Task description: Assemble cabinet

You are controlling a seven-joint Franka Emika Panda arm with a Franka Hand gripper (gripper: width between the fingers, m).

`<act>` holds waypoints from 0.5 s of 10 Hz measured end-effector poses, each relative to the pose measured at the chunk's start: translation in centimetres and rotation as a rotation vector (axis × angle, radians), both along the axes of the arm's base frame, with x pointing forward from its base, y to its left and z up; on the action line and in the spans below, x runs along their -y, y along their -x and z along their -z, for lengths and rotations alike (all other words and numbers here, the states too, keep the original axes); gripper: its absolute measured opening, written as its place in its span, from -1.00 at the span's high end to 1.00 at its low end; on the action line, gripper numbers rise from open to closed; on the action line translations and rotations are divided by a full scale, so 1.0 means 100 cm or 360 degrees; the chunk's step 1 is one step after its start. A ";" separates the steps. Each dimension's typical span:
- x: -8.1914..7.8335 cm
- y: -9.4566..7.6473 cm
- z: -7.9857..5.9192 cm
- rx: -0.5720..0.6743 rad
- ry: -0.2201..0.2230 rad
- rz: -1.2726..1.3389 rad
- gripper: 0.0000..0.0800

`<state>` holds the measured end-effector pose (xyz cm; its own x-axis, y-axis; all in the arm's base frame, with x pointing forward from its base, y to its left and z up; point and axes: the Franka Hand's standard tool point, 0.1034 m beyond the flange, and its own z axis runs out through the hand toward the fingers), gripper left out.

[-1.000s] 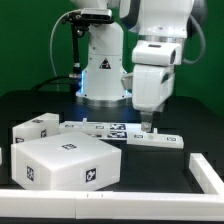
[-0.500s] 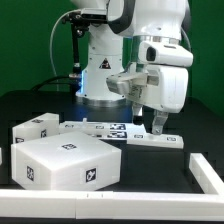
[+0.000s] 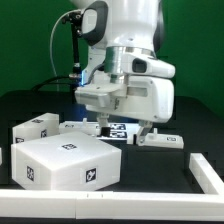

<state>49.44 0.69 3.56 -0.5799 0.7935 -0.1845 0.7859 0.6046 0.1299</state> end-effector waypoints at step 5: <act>-0.038 -0.007 0.016 0.0295 -0.0154 0.0064 -0.99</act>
Offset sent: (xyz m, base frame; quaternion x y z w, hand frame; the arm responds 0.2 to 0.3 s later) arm 0.0034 -0.0139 -0.0253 -0.0675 -0.1867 -0.0382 0.9794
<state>50.09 4.49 1.91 -0.5108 0.8344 -0.2069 0.7662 0.5510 0.3306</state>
